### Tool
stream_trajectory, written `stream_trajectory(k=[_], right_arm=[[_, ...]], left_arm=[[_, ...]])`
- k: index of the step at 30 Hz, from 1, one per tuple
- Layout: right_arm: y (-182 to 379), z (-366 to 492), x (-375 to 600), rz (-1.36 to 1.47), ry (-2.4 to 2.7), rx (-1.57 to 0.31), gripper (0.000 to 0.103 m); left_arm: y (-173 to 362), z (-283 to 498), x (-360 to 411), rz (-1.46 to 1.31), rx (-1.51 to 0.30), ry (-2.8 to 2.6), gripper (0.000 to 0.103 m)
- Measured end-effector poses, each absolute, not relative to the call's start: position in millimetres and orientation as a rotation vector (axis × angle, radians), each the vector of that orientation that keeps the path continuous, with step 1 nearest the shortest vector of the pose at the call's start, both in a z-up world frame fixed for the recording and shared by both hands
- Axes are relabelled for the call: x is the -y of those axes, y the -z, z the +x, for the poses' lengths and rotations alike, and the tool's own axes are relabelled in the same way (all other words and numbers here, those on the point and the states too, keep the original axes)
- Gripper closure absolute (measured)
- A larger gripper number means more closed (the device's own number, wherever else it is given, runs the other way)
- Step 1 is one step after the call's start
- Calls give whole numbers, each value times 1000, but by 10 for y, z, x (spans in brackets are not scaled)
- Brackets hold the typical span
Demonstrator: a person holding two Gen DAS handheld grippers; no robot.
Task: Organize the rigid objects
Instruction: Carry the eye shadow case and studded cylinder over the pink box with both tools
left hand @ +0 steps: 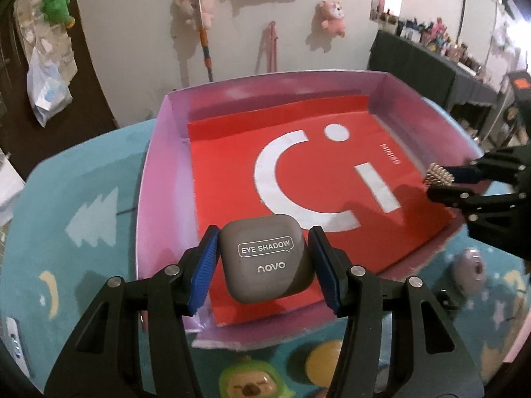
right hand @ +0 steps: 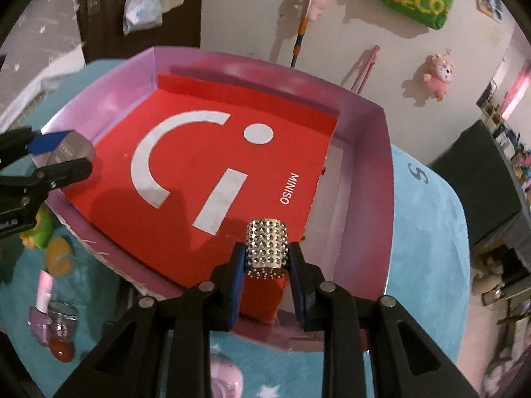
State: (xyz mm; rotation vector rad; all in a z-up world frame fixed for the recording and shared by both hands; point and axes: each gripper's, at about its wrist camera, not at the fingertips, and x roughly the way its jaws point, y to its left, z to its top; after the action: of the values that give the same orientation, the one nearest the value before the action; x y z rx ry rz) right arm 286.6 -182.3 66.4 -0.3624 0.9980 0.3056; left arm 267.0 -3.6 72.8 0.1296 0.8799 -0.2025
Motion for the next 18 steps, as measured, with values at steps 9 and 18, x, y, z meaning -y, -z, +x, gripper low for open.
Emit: stream_trajectory(k=[9, 18], right_arm=[[-604, 2925, 1734, -441, -308, -1039, 76], [-563, 2971, 1717, -488, -287, -1072, 76]], left_arm=[[-736, 2727, 175, 173, -874, 199, 51], [-517, 2862, 223, 212, -925, 203, 51]])
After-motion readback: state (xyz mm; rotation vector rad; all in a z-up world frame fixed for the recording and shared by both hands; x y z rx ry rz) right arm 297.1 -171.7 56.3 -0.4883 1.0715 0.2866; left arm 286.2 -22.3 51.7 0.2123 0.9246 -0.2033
